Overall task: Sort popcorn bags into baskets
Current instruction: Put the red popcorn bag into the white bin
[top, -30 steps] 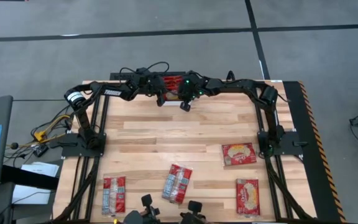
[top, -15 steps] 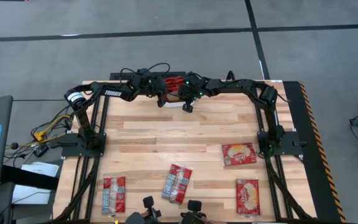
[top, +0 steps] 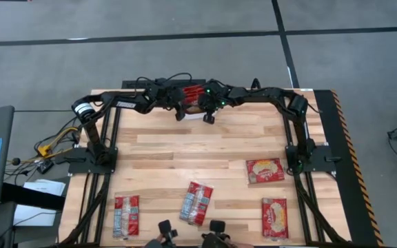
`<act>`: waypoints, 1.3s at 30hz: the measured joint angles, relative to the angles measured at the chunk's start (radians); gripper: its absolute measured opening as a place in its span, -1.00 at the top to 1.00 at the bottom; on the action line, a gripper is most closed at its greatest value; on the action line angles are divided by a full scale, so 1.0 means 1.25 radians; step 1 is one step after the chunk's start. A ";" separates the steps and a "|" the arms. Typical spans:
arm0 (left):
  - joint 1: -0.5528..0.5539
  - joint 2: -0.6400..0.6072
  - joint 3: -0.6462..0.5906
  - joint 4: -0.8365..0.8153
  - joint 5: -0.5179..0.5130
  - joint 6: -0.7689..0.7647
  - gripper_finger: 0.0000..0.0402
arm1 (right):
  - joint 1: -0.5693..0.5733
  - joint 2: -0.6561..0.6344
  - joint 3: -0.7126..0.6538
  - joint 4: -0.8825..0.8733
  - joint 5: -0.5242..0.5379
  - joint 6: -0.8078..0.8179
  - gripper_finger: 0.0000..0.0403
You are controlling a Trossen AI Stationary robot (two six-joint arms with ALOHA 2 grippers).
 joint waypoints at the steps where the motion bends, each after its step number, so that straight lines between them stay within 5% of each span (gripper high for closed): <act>1: -0.001 -0.006 0.000 -0.003 -0.006 0.002 -0.09 | -0.003 0.001 0.000 -0.001 0.001 0.000 0.97; 10: -0.003 -0.136 0.000 -0.099 -0.022 0.024 -0.38 | -0.021 0.001 0.000 -0.006 0.011 0.000 0.97; 39: -0.028 -0.187 -0.001 -0.276 -0.055 0.078 -0.39 | -0.021 0.001 -0.001 0.041 0.064 0.043 0.97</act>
